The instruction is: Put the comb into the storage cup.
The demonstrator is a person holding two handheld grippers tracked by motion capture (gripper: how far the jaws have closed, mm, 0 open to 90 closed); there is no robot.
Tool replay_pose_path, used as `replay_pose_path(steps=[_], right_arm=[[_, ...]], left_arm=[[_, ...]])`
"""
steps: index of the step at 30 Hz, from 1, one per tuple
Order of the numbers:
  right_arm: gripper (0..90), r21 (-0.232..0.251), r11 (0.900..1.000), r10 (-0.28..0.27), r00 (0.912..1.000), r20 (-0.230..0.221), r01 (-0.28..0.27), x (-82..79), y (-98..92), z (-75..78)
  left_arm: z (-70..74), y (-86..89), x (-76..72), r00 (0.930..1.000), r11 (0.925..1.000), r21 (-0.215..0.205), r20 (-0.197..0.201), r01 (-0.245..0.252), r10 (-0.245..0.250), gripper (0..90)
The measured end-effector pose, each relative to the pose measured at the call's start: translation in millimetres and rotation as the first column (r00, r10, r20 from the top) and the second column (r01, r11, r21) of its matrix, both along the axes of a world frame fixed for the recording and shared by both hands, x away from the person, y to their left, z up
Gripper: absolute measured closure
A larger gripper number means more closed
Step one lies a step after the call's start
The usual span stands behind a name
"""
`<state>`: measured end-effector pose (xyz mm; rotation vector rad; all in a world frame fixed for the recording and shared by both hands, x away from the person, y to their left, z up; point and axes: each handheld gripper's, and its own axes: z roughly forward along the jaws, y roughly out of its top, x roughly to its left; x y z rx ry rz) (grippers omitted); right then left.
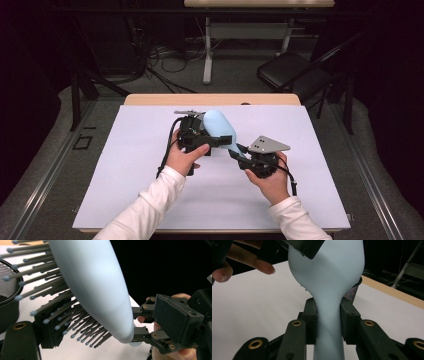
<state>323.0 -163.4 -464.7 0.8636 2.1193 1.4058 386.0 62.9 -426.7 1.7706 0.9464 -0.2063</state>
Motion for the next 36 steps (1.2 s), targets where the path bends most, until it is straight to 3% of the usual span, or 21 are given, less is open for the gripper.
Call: replay_pose_path(steps=[17, 30, 36], right_arm=[[69.8, 0.009, 1.000, -0.003, 1.0000, 0.008, 0.003, -0.9, 0.0, 0.2], [69.8, 0.010, 1.000, -0.007, 0.9999, 0.013, 0.007, -0.7, -0.3, -0.3], [69.8, 0.011, 1.000, -0.009, 0.9998, 0.016, 0.009, -0.4, -0.7, -0.9]], left_arm=[[-2.1, -3.9, 2.4, 0.9991, 0.9992, -0.039, -0.042, 0.003, -0.005, 16.6], [-2.9, -5.0, 1.8, 0.9992, 0.9992, -0.036, -0.037, -0.014, 0.012, 19.4], [-3.3, -4.1, 2.0, 0.9979, 0.9974, -0.060, -0.053, -0.039, 0.036, 21.2]])
